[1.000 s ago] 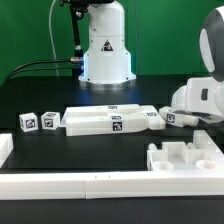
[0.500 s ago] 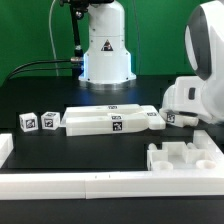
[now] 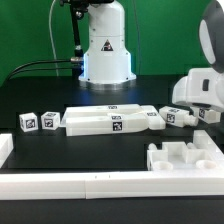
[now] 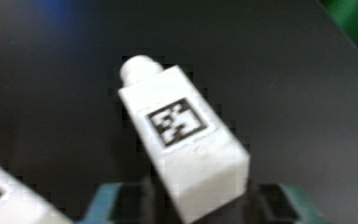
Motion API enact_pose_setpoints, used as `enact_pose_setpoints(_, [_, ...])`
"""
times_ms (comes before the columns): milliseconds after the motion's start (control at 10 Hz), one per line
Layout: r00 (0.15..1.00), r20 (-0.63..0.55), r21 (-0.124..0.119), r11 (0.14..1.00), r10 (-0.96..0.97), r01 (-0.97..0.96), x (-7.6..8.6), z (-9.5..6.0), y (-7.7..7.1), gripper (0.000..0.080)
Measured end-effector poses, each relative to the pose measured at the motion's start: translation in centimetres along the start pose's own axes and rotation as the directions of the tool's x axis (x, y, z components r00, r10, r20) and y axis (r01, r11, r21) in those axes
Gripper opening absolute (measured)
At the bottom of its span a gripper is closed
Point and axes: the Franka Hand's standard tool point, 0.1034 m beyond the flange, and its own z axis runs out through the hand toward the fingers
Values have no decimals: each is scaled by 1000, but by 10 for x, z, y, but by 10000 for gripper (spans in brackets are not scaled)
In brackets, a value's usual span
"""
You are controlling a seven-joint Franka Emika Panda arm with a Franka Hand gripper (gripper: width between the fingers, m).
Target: Assemble chair
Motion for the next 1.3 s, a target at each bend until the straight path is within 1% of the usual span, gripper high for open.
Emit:
enact_pose_setpoints(100, [1000, 2, -1, 1000, 0, 0, 0, 1, 0, 405])
enact_pose_setpoints(200, [1000, 3, -1, 1000, 0, 0, 0, 1, 0, 574])
enact_pose_setpoints(300, [1000, 17, 5, 1000, 4, -4, 1, 5, 0, 627])
enact_pose_setpoints(400, [1000, 25, -1, 1000, 5, -5, -1, 12, -1, 627])
enact_pose_setpoints(500, [999, 41, -12, 1000, 1, 0, -6, 26, -2, 645])
enact_pose_setpoints(700, [999, 38, -22, 1000, 0, 1, -12, 49, -1, 649])
enact_pose_setpoints(800, [999, 43, -26, 1000, 2, -1, -12, 55, 1, 649])
enact_pose_setpoints(1000, [999, 46, -26, 1000, 4, -3, -11, 56, 2, 649])
enact_pose_setpoints(1100, [999, 47, -25, 1000, 4, -3, -11, 56, 2, 525])
enact_pose_setpoints(1200, [999, 47, -25, 1000, 5, -3, -11, 56, 2, 361])
enact_pose_setpoints(1300, [999, 47, -25, 1000, 4, -3, -11, 56, 2, 279])
